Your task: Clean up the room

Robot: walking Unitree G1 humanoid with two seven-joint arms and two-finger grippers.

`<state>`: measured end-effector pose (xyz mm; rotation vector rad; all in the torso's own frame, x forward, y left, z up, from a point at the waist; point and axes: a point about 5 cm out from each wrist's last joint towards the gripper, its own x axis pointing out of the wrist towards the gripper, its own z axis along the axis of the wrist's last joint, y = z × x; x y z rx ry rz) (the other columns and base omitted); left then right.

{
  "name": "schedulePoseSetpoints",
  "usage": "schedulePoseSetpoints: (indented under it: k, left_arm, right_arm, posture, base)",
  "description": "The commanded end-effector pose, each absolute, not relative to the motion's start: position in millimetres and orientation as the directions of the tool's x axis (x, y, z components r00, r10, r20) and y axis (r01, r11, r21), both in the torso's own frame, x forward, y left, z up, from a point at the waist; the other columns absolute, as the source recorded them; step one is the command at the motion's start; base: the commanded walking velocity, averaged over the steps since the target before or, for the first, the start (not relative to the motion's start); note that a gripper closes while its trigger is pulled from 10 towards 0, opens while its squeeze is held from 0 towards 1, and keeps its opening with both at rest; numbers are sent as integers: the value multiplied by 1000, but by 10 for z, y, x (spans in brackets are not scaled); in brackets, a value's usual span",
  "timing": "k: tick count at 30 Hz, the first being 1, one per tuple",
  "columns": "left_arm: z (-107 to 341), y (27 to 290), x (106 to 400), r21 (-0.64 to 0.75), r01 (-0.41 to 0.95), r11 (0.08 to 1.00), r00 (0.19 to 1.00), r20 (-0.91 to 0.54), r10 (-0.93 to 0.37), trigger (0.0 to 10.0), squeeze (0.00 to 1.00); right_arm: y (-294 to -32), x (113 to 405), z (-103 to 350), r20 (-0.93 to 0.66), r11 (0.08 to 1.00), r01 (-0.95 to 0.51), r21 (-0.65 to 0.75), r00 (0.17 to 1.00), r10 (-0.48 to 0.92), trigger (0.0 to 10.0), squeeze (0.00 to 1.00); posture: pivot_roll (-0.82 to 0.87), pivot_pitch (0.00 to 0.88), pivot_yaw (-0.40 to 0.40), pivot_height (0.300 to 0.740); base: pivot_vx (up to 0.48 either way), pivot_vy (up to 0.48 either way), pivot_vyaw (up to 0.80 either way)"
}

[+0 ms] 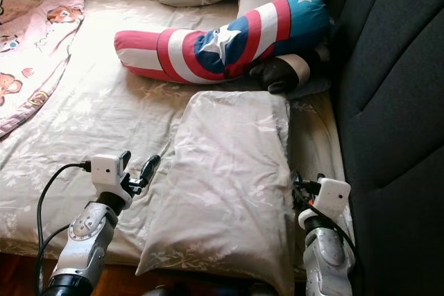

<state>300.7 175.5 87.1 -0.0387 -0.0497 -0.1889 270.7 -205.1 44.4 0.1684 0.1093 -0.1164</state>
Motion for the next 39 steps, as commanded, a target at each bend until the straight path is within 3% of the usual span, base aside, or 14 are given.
schedulePoseSetpoints:
  k: [1, 5, 19, 24, 39]
  left_arm:
    - [857, 1788, 2986, -25, 186, 982, 982, 45, -184, 10000, 0]
    - [863, 1795, 2989, -24, 181, 983, 983, 47, -180, 10000, 0]
    - [834, 1826, 2950, -30, 166, 986, 986, 37, -165, 10000, 0]
    - [826, 1829, 2953, -32, 164, 986, 986, 33, -163, 10000, 0]
    - [809, 1955, 2911, -12, 129, 992, 991, 19, -129, 10000, 0]
  right_arm:
    - [-2052, 2668, 415, -135, 980, 123, 155, 986, -102, 10000, 0]
    - [-2033, 2667, 427, -129, 983, 115, 146, 987, -96, 10000, 0]
    - [-2040, 2620, 389, -158, 984, 113, 135, 983, -91, 10000, 0]
    - [-2017, 2617, 409, -133, 984, 103, 148, 988, -84, 10000, 0]
    - [-2010, 2572, 391, -162, 986, 74, 151, 986, -49, 10000, 0]
  posture:
    - [-18, 193, 40, 720]
    - [-25, 205, 38, 696]
    - [-18, 222, 31, 696]
    - [-21, 219, 30, 667]
    - [-32, 229, 30, 657]
  base:
    - [0, 0, 0]
    - [0, 0, 0]
    - [0, 0, 0]
    - [0, 0, 0]
    - [0, 0, 0]
